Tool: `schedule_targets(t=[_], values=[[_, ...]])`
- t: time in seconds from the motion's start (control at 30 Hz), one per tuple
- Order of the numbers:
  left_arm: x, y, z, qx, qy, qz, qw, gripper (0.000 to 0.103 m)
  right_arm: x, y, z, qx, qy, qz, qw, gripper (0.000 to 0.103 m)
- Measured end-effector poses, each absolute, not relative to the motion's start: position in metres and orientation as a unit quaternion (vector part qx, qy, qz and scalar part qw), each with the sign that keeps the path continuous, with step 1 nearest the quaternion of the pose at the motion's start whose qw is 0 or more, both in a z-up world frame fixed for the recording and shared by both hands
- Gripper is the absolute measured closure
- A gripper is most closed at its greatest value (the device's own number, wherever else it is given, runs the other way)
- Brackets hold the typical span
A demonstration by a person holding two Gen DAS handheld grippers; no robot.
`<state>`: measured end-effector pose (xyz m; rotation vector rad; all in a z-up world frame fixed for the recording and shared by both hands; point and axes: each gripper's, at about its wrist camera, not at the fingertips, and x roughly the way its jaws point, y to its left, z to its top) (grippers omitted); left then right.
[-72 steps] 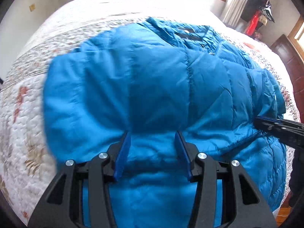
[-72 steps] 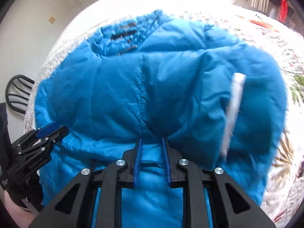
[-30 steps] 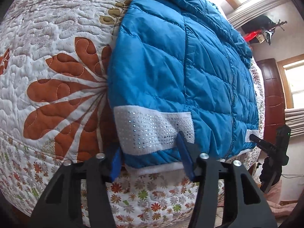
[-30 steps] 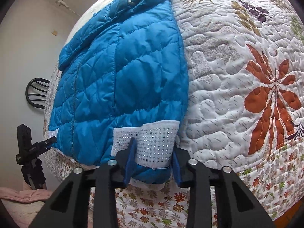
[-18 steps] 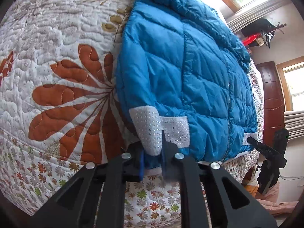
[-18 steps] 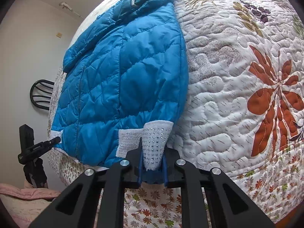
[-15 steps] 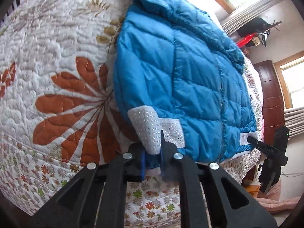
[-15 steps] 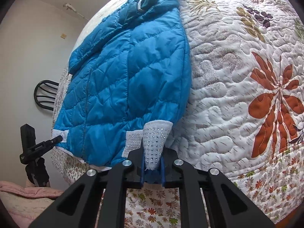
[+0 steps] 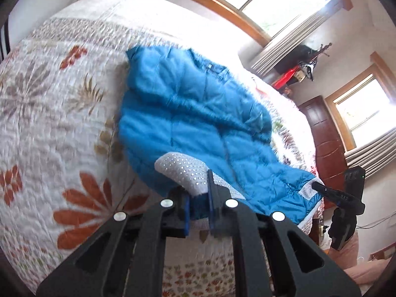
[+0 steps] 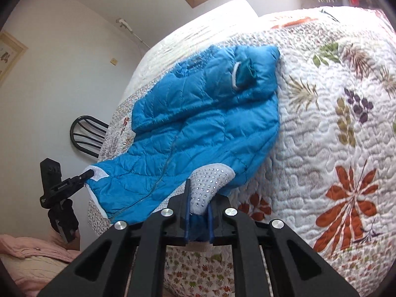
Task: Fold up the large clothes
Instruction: 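Lift the hem with both grippers and fold it toward the collar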
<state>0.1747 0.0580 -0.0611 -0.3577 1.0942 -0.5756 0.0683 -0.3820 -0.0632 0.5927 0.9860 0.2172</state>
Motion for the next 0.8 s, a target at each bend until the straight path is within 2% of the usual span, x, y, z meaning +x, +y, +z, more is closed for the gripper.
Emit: schedule_targets(t=[0.2, 0.37, 0.8], values=[[0.237, 0.041, -0.036, -0.164, 0.482, -0.28, 0.814, 0.094, 0.132, -0.399, -0.032, 0.265, 0.458, 0.108, 0.842, 0.093], [0.299, 0.024, -0.03, -0.176, 0.474, -0.284, 0.814, 0.094, 0.193, -0.419, -0.028, 0.276, 0.462, 0.109, 0.836, 0.093], [0.423, -0.013, -0.102, -0.196, 0.526, -0.228, 0.795, 0.094, 0.329, -0.455, -0.098, 0.304, 0.521, 0.083, 0.793, 0.093]])
